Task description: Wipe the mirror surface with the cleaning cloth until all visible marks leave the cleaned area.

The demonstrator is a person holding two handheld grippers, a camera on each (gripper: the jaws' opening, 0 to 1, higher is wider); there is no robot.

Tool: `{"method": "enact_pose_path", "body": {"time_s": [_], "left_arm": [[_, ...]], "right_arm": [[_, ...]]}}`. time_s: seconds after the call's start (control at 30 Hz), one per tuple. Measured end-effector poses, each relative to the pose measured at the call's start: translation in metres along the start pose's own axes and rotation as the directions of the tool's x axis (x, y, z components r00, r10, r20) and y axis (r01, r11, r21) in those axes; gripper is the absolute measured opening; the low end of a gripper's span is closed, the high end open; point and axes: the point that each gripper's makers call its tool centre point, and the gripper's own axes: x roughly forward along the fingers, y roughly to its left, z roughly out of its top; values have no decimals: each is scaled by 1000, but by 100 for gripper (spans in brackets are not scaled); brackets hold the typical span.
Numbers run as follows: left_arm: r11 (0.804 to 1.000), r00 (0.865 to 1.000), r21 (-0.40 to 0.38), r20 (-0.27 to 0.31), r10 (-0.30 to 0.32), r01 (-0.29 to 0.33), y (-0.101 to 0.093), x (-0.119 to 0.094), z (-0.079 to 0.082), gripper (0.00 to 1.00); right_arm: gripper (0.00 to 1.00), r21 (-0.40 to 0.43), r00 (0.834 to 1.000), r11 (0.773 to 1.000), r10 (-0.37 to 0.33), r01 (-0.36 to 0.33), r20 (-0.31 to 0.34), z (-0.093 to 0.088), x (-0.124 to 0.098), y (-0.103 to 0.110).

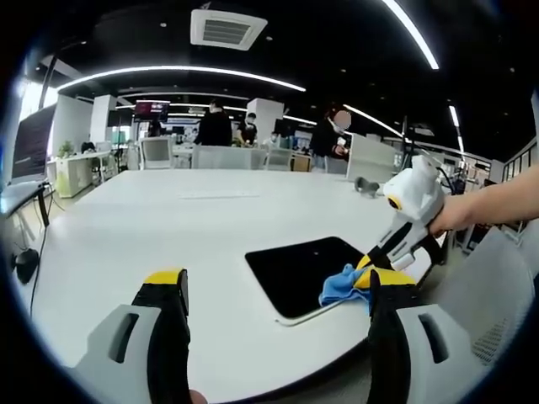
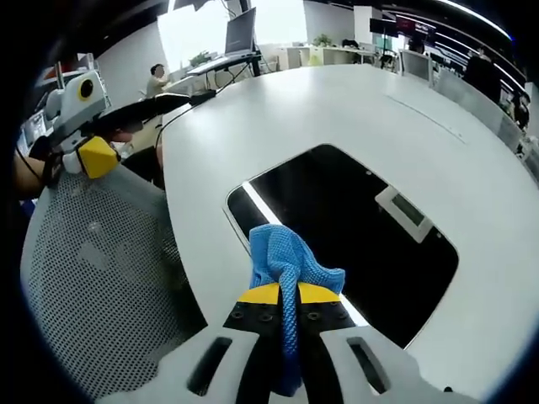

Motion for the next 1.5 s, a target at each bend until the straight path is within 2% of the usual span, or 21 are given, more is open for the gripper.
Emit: {"method": "enact_pose_path", "body": {"time_s": [0.5, 0.57, 0.6, 0.63, 0.97, 1.03, 1.3, 1.5], "left_arm": [[1000, 1000, 4, -17, 2, -2, 0, 1, -3, 88], [1000, 1000, 3, -14, 3, -3, 0, 1, -2, 88], [1000, 1000, 4, -14, 3, -3, 1, 1, -2, 88], [1000, 1000, 4, -14, 3, -3, 0, 1, -2, 88], [1000, 1000, 3, -9, -3, 3, -1, 1, -2, 88], [1000, 1000, 3, -8, -5, 5, -1, 1, -1, 88], [1000, 1000, 0, -4, -7, 7, -2, 1, -1, 87], [1000, 1000, -1, 4, 0, 0, -1, 0, 0, 87]], "right_arm": [[0, 3, 1000, 1000, 3, -3, 8, 6, 4, -11], [0, -19, 1000, 1000, -6, 6, 7, 8, 5, -15], [0, -85, 1000, 996, -22, 21, -2, 10, 6, -19], [0, -93, 1000, 995, -25, 25, -6, 11, 7, -19], [0, -66, 999, 997, -52, 51, -9, 21, 12, -36], [0, -26, 998, 998, -66, 65, -8, 23, 14, -42], [0, -65, 992, 990, -127, 126, -16, 35, 21, -63], [0, -45, 986, 986, -164, 163, -14, 44, 27, -84]]}}
